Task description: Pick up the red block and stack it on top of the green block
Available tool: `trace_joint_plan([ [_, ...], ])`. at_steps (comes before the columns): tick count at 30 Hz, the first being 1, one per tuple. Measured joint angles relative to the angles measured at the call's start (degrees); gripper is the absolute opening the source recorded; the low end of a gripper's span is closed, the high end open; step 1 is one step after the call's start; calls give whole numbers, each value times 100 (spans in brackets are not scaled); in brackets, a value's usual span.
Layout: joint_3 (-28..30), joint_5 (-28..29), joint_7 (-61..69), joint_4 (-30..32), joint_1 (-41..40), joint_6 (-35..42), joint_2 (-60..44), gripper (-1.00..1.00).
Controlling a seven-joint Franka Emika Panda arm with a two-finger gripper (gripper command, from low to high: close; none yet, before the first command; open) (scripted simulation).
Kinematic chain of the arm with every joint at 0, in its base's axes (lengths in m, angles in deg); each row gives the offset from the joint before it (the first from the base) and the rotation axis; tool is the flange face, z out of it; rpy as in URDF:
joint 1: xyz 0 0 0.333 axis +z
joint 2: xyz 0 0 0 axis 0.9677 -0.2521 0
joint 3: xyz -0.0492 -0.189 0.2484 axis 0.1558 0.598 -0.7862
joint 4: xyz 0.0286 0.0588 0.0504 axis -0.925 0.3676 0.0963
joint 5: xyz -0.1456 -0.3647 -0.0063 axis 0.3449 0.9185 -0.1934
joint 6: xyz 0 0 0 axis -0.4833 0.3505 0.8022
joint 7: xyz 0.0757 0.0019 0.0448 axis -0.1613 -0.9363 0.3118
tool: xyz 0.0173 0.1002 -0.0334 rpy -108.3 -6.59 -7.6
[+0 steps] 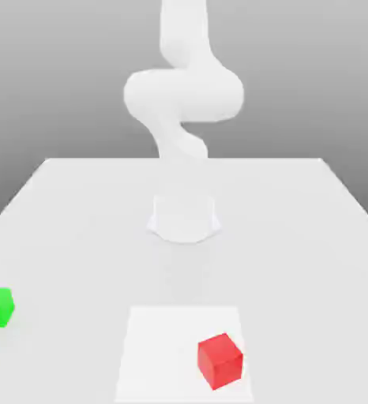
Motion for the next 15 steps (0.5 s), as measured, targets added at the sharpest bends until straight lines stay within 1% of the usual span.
trace_joint_plan([
  [10, 159, -128, 891, 582, 437, -919, -2114, 0],
  [15, 150, -181, 1323, 868, 569, -1373, -3153, 0],
])
